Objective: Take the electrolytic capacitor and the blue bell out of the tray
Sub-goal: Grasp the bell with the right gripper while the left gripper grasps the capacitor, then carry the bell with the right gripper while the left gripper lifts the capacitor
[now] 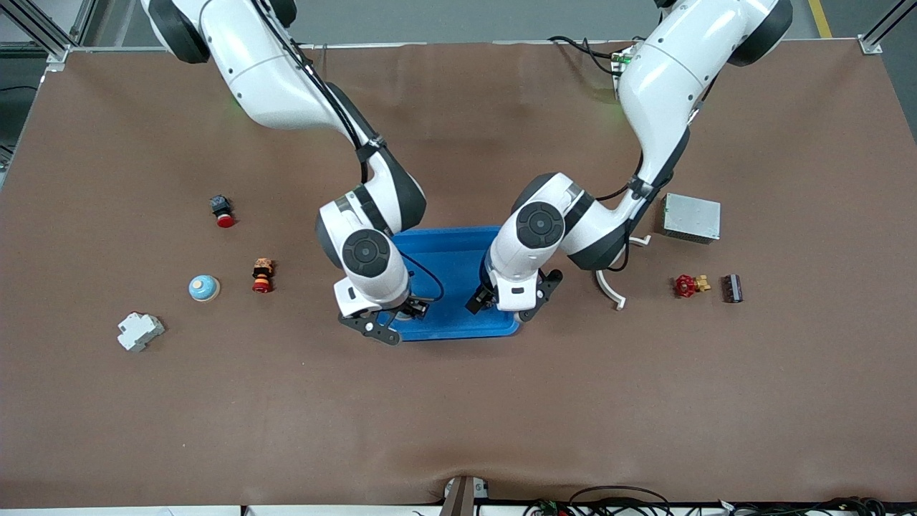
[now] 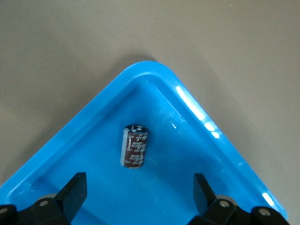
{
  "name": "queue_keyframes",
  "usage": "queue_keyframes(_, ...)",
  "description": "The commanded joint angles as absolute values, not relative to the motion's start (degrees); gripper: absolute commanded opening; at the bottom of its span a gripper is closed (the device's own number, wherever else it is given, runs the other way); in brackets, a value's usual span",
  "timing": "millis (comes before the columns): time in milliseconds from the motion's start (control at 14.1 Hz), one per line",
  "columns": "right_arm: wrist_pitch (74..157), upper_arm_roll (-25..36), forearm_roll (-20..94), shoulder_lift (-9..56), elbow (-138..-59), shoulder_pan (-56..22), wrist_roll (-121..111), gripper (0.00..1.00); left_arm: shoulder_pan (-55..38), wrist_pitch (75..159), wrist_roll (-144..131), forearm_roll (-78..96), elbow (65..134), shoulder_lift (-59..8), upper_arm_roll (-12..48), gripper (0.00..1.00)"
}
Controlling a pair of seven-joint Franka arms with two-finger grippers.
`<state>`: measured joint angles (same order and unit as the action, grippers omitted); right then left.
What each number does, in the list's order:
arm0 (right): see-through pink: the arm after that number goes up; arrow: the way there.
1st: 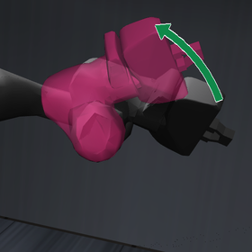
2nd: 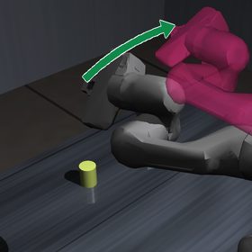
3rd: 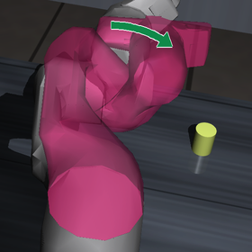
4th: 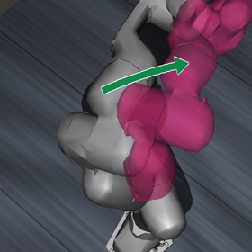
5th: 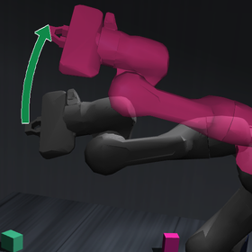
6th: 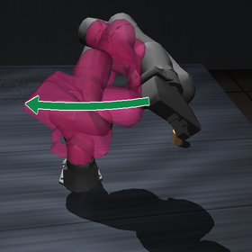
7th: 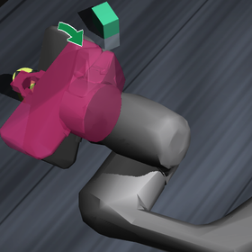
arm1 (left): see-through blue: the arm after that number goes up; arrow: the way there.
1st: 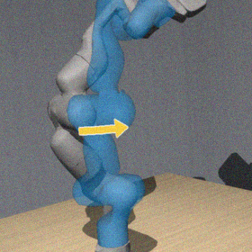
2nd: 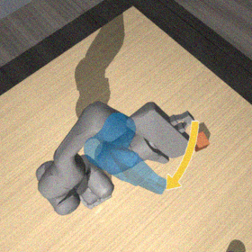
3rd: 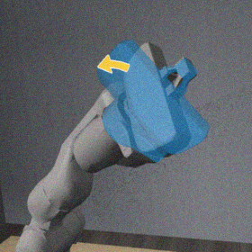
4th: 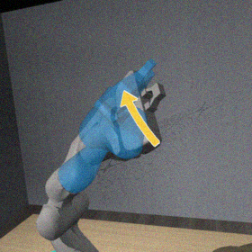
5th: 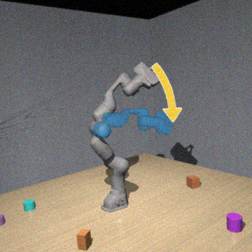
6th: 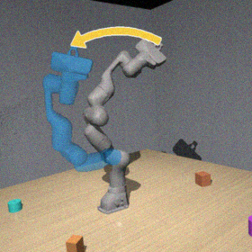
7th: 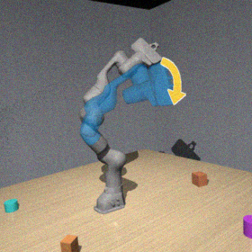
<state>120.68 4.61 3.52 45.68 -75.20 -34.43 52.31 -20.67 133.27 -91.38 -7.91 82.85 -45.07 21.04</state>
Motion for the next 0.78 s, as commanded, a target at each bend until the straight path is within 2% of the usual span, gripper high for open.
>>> queue_keyframes(0, 118.92, 4.48, 3.34, 42.29, -76.19, -29.12, 41.80, 0.00, -21.71, 136.22, -94.65, -8.09, 81.30, -47.19, 19.69, 1.00)
queue_keyframes(353, 118.91, 4.48, 3.34, 40.17, -77.52, -17.33, 18.40, 0.00, -26.97, 136.76, -94.83, -8.00, 81.21, -49.12, 14.51, 1.00)
queue_keyframes(707, 130.32, 3.87, 5.96, 40.61, -84.36, -7.22, -2.25, 0.00, -28.48, 136.76, -94.75, -8.09, 81.39, -49.75, 13.10, 1.00)
